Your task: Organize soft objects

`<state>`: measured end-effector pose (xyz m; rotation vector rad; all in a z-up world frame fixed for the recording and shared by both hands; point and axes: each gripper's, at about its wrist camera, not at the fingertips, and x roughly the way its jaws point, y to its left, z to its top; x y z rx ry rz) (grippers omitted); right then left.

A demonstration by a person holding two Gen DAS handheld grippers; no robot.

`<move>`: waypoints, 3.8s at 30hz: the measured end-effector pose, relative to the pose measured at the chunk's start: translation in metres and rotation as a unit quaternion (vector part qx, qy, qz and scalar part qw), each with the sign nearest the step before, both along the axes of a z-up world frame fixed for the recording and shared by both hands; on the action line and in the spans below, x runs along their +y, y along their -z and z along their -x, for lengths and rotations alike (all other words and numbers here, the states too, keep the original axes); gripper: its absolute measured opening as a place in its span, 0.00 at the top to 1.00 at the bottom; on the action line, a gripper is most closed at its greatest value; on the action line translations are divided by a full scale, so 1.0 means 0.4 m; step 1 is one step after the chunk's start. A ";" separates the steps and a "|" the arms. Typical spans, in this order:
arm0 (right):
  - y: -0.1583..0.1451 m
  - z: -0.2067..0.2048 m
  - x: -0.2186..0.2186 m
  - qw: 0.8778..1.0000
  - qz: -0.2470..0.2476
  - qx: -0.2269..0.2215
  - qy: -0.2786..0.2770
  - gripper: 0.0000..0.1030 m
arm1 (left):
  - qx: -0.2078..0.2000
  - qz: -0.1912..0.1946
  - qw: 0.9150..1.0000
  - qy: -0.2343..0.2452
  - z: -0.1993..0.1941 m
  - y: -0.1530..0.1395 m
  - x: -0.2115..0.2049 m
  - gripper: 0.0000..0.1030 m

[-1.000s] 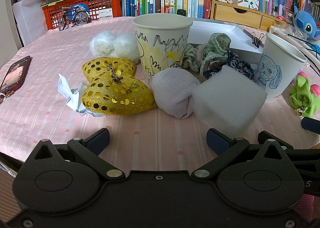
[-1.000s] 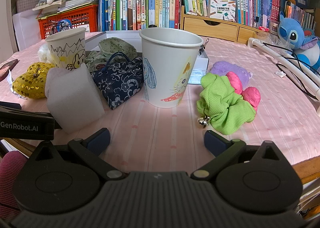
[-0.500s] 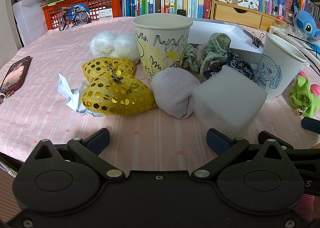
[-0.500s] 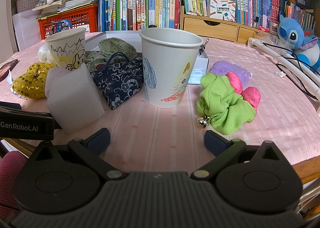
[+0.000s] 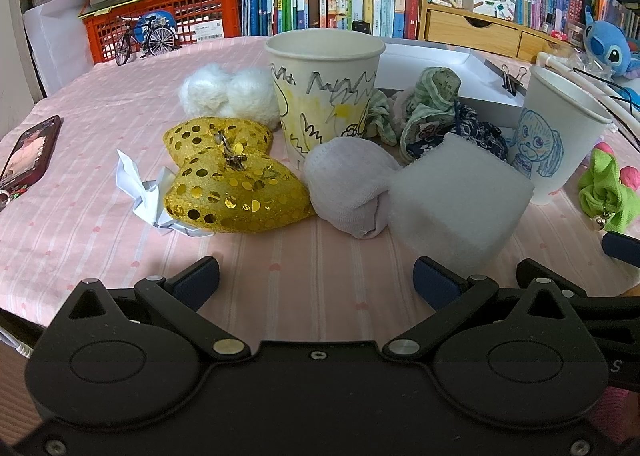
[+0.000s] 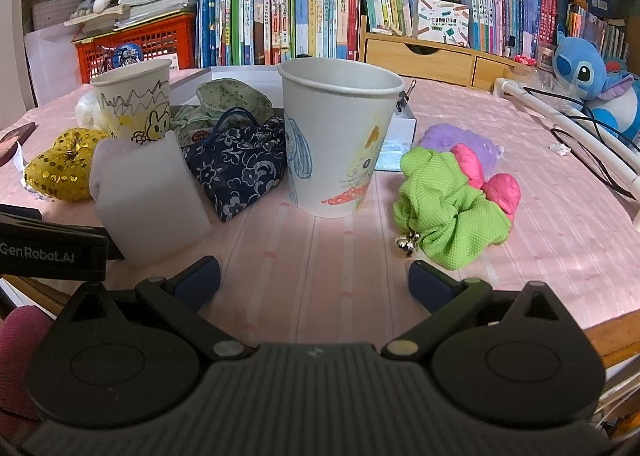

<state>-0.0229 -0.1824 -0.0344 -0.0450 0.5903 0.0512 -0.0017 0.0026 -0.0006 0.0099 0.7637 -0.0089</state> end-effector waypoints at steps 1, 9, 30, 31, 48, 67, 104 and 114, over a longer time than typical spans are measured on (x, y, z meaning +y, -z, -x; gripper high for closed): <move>0.000 -0.003 0.005 1.000 0.000 -0.002 0.001 0.00 | -0.002 0.000 1.000 0.001 0.001 0.002 0.002 0.00; -0.002 0.000 0.005 1.000 -0.001 -0.007 -0.002 0.00 | -0.019 0.001 1.000 0.015 0.013 0.003 0.015 0.00; -0.054 0.064 0.014 0.990 -0.019 -0.088 -0.108 0.01 | -0.068 0.074 0.994 0.038 0.011 -0.085 0.058 0.24; -0.051 0.066 0.024 0.989 -0.015 -0.089 -0.120 0.01 | -0.065 0.087 0.993 0.039 0.003 -0.086 0.064 0.27; -0.034 -0.002 0.096 0.981 -0.019 -0.089 -0.173 0.12 | -0.048 0.143 0.988 0.045 -0.056 -0.080 0.081 0.46; -0.037 -0.004 0.114 0.978 -0.023 -0.093 -0.186 0.30 | -0.050 0.139 0.986 0.079 -0.018 -0.096 0.082 0.24; -0.073 0.053 0.048 0.983 -0.001 -0.111 -0.146 0.33 | -0.072 0.034 0.991 0.106 -0.038 -0.071 -0.009 0.53; -0.153 0.065 0.014 0.974 -0.050 -0.146 -0.164 0.33 | -0.115 0.059 0.983 0.132 0.008 -0.185 0.014 0.53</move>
